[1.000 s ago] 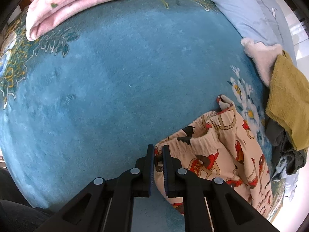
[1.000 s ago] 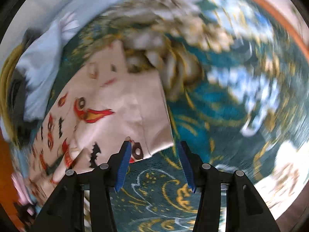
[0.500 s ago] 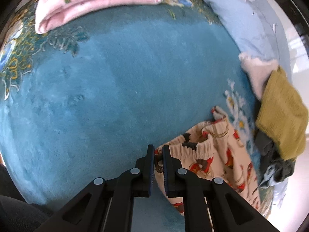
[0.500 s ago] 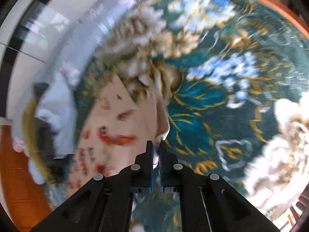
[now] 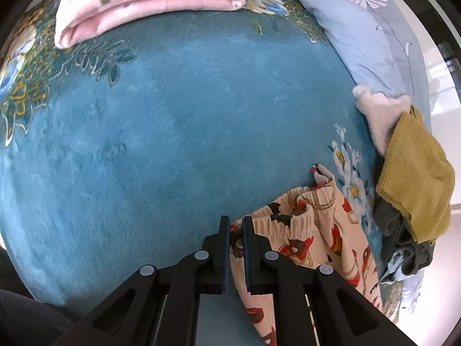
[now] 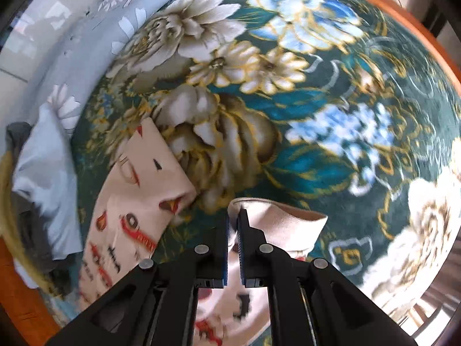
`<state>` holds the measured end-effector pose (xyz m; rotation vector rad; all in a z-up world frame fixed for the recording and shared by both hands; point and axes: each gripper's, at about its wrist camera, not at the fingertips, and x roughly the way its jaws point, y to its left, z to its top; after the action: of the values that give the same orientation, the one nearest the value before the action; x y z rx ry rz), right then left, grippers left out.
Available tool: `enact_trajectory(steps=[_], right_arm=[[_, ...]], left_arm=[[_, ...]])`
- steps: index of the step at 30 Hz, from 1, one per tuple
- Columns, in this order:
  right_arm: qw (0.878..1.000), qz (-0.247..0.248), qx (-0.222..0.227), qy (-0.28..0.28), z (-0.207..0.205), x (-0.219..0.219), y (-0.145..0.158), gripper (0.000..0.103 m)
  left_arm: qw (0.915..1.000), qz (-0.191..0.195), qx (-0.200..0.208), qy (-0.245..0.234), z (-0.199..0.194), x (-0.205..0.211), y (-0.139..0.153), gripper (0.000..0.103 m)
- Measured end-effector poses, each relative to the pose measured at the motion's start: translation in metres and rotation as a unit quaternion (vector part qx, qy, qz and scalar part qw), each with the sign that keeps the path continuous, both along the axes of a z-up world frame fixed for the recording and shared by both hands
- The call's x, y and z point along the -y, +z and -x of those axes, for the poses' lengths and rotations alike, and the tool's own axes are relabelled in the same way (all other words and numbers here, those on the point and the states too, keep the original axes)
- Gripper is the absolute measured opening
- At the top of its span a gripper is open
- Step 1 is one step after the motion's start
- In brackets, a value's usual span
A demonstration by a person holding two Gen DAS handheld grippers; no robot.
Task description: Fold clothes
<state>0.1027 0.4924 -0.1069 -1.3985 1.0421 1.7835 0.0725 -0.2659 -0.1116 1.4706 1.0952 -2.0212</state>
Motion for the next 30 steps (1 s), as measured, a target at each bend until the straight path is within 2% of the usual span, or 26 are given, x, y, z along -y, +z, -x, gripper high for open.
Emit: enact_trajectory(steps=[1,3,5,7,9,11,14,18,20,22,23,27,30], right_arm=[[1.0,0.0,-0.014,0.017,0.001,0.002,0.004,0.009],[0.998,0.001,-0.043,0.05,0.003,0.006,0.013,0.028],[0.995,-0.012,-0.065,0.078,-0.003,0.008,0.022,0.038],[0.993,-0.045,-0.066,0.085,-0.026,0.003,0.027,0.041],[0.996,-0.054,-0.036,0.068,-0.053,-0.007,0.01,0.044],[0.999,-0.02,-0.021,0.044,-0.072,-0.014,-0.018,0.044],[0.998,0.029,-0.058,-0.017,-0.092,-0.018,-0.051,0.045],[0.993,0.029,-0.09,-0.067,-0.095,-0.017,-0.052,0.046],[0.993,0.031,-0.1,-0.062,-0.09,-0.015,-0.05,0.042],[0.994,0.029,-0.095,-0.045,-0.081,-0.011,-0.049,0.023],[0.995,0.029,-0.084,-0.036,-0.079,-0.008,-0.049,0.009],[0.993,0.043,-0.11,0.013,-0.076,0.01,-0.039,0.006],[0.988,0.046,-0.136,0.052,-0.081,0.027,-0.025,0.006]], left_arm=[[1.0,0.0,0.001,0.0,0.001,0.0,-0.001,0.009],[1.0,0.002,0.004,-0.001,0.002,-0.001,-0.002,0.009],[1.0,0.003,0.008,-0.003,0.002,-0.001,-0.003,0.009],[0.9999,0.007,0.011,-0.006,0.004,-0.002,-0.004,0.009],[0.9998,0.013,0.014,-0.01,0.004,-0.003,-0.004,0.009],[0.9996,0.02,0.015,-0.015,0.0,-0.003,0.001,0.009],[0.9997,0.018,0.01,-0.016,-0.007,0.002,0.007,0.009],[1.0,0.005,0.001,-0.008,-0.018,0.01,0.01,0.009],[1.0,0.003,-0.002,-0.006,-0.021,0.011,0.013,0.009],[0.9998,0.013,-0.013,-0.005,-0.025,0.011,0.021,0.009],[0.9996,0.02,-0.017,-0.003,-0.026,0.011,0.025,0.009],[0.9987,0.044,-0.02,0.018,-0.034,0.017,0.035,0.009],[0.998,0.042,-0.009,0.047,-0.043,0.027,0.035,0.008]])
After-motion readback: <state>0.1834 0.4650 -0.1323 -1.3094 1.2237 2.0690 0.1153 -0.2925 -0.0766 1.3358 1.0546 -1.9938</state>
